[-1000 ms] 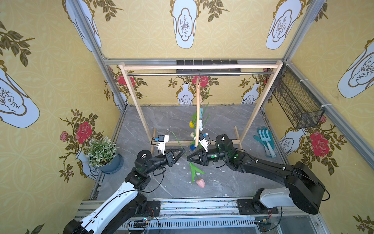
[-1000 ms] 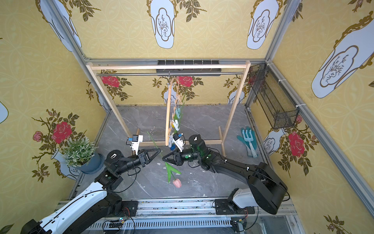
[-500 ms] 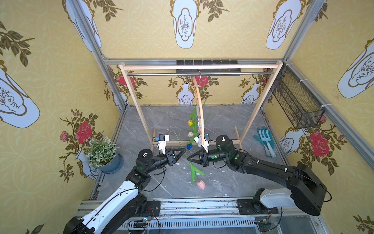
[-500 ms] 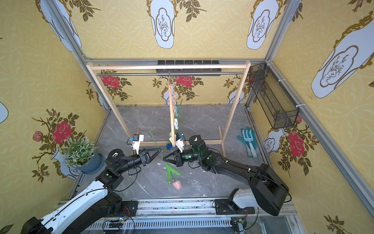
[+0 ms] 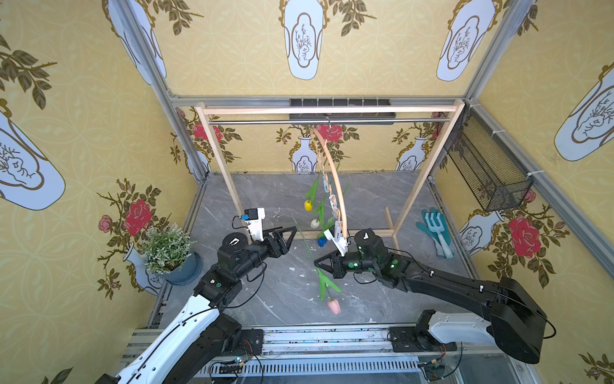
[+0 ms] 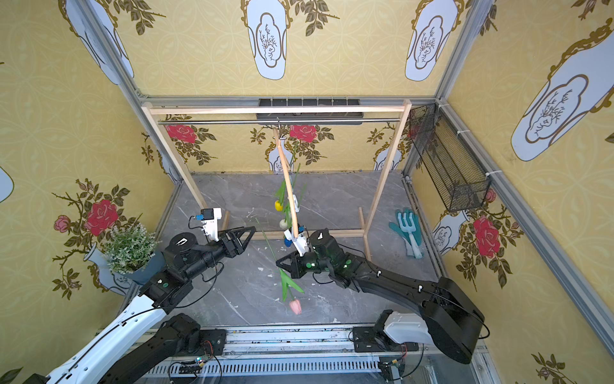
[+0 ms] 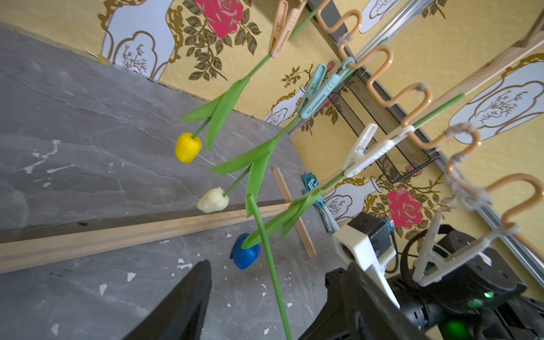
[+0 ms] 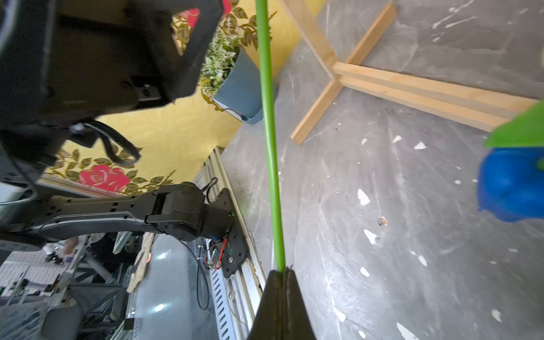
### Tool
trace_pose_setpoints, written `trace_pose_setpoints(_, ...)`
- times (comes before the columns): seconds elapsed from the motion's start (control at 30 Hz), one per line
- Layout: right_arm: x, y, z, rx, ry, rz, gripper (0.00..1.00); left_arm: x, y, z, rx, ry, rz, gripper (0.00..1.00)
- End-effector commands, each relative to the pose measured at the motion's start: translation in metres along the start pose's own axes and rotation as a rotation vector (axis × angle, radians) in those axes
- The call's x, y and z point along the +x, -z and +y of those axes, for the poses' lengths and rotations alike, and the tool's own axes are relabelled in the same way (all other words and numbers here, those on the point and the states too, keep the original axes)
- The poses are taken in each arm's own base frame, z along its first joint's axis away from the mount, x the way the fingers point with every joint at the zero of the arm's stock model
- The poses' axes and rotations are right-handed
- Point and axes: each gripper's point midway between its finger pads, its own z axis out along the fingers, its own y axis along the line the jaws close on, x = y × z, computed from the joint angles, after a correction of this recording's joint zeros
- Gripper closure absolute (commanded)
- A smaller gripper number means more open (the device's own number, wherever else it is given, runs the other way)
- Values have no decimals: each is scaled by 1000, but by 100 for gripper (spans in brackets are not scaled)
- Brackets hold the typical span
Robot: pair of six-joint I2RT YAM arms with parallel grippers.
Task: Dry the flowers on a clothes hanger
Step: Pick up the flower at the center of the board, then open the clamp at the hanger.
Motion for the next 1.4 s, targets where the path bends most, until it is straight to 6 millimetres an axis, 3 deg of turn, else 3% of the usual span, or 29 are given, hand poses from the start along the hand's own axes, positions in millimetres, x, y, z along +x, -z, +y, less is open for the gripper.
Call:
trace_pose_setpoints(0.0, 1, 1, -23, 136, -10, -22, 100, -4, 1, 13, -76, -27, -13, 23)
trace_pose_setpoints(0.23, 14, 4, -43, 319, -17, -1, 100, -18, -5, 15, -121, -37, -22, 21)
trace_pose_setpoints(0.5, 24, 34, -49, 426, -89, -74, 100, -6, -3, 36, -196, 38, -4, 26)
trace_pose_setpoints(0.73, 30, 62, -67, 547, -164, -132, 100, -13, 3, 33, -184, 23, -18, 26)
trace_pose_setpoints(0.87, 28, 71, -77, 623, -203, -153, 100, -9, 4, 36, -183, 38, -15, 26)
trace_pose_setpoints(1.37, 10, 101, -77, 671, -254, -236, 100, -1, 16, 35, -139, 47, -34, 25)
